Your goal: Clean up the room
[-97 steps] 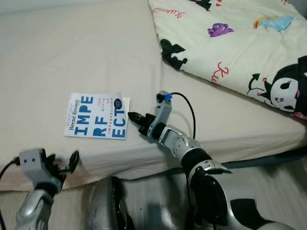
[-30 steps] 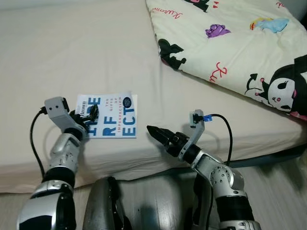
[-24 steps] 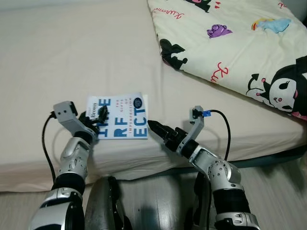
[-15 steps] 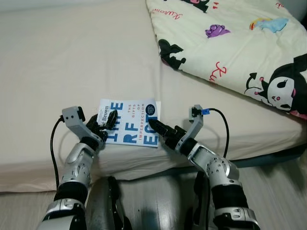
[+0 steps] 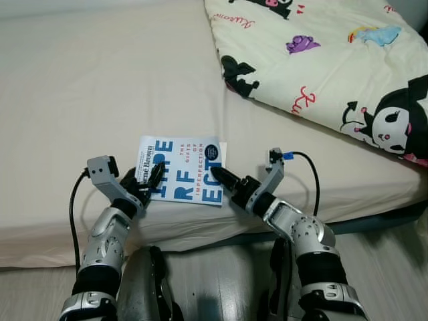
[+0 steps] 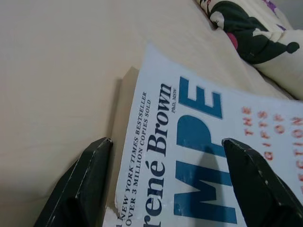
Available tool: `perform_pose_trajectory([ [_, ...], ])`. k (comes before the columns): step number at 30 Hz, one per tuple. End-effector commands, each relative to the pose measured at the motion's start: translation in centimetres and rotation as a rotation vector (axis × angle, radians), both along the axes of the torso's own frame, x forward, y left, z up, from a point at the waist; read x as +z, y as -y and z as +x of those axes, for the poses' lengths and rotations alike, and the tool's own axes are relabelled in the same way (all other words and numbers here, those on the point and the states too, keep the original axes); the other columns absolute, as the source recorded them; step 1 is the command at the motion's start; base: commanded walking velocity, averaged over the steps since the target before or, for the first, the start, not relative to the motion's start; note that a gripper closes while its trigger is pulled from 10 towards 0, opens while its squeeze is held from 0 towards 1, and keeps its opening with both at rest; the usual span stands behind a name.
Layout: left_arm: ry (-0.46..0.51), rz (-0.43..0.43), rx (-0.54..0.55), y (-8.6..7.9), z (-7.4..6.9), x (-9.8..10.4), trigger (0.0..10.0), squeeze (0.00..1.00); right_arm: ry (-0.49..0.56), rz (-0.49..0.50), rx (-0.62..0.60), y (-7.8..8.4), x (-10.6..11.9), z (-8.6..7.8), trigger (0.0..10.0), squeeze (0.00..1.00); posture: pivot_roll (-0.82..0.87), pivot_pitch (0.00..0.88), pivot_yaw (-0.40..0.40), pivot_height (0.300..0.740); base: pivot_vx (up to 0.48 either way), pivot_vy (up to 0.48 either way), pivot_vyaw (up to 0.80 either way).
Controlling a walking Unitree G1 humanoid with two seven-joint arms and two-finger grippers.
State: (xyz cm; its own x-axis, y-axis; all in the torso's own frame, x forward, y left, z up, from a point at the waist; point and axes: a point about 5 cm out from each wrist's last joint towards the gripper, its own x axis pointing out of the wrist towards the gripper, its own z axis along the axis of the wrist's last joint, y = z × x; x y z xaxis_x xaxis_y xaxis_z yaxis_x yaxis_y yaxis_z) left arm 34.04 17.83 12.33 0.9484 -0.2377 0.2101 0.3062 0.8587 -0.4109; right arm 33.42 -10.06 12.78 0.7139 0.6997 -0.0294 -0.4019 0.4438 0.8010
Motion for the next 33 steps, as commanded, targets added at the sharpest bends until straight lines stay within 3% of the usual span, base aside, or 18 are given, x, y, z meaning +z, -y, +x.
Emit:
perform_pose_trajectory([
  [1, -0.066, -0.023, -0.024, 0.7, -0.6, -1.6, 10.0, 0.00, -0.079, -0.012, 0.057, -0.9, -1.7, -1.0, 0.0, 0.00, 0.02, 0.335, 0.082, 0.453, 0.000, 0.000, 0.00],
  [11, -0.079, -0.031, -0.033, 1.0, -0.9, -1.7, 10.0, 0.00, -0.018, -0.032, 0.042, -0.5, -1.1, -0.3, 0.0, 0.00, 0.02, 0.324, 0.078, 0.453, 0.000, 0.000, 0.00],
  [13, -0.077, -0.034, -0.039, 1.3, -0.8, -1.6, 10.0, 0.00, 0.095, -0.010, 0.044, -0.4, 0.3, 0.0, 0.0, 0.00, 0.02, 0.310, 0.074, 0.453, 0.000, 0.000, 0.00],
  [16, -0.073, -0.035, -0.041, 1.3, -0.7, -1.5, 10.0, 0.00, 0.143, 0.001, 0.047, -0.3, 0.9, -0.1, 0.0, 0.00, 0.02, 0.304, 0.073, 0.453, 0.000, 0.000, 0.00],
  [18, -0.063, -0.034, -0.030, 1.2, -0.4, -1.0, 10.0, 0.00, 0.246, 0.051, 0.043, -0.1, 2.2, -0.3, 0.0, 0.00, 0.01, 0.293, 0.070, 0.453, 0.000, 0.000, 0.00],
  [19, -0.055, -0.030, -0.009, 0.8, -0.2, -0.7, 10.0, 0.00, 0.303, 0.109, 0.021, 0.4, 3.3, -0.4, 0.0, 0.00, 0.01, 0.279, 0.069, 0.453, 0.000, 0.000, 0.00],
  [23, -0.047, -0.026, 0.024, 0.2, 0.3, -0.1, 10.0, 0.00, 0.359, 0.148, -0.018, 1.2, 4.5, -0.2, 0.0, 0.00, 0.01, 0.267, 0.068, 0.453, 0.000, 0.000, 0.00],
  [29, -0.082, -0.006, 0.192, -2.6, 1.5, 1.2, 10.0, 0.00, 0.444, 0.036, -0.172, 3.7, 6.0, 1.0, 0.0, 0.00, -0.01, 0.206, 0.058, 0.453, 0.000, 0.000, 0.00],
  [31, -0.082, -0.020, 0.222, -3.2, 1.7, 1.7, 10.0, 0.00, 0.450, 0.023, -0.166, 4.0, 6.0, 1.1, 0.0, 0.00, -0.01, 0.189, 0.051, 0.453, 0.000, 0.000, 0.00],
  [33, -0.031, -0.088, 0.267, -4.5, 1.9, 3.4, 10.0, 0.00, 0.451, 0.024, -0.157, 4.4, 6.0, 0.9, 0.0, 0.00, -0.01, 0.171, 0.044, 0.463, 0.000, 0.000, 0.00],
])
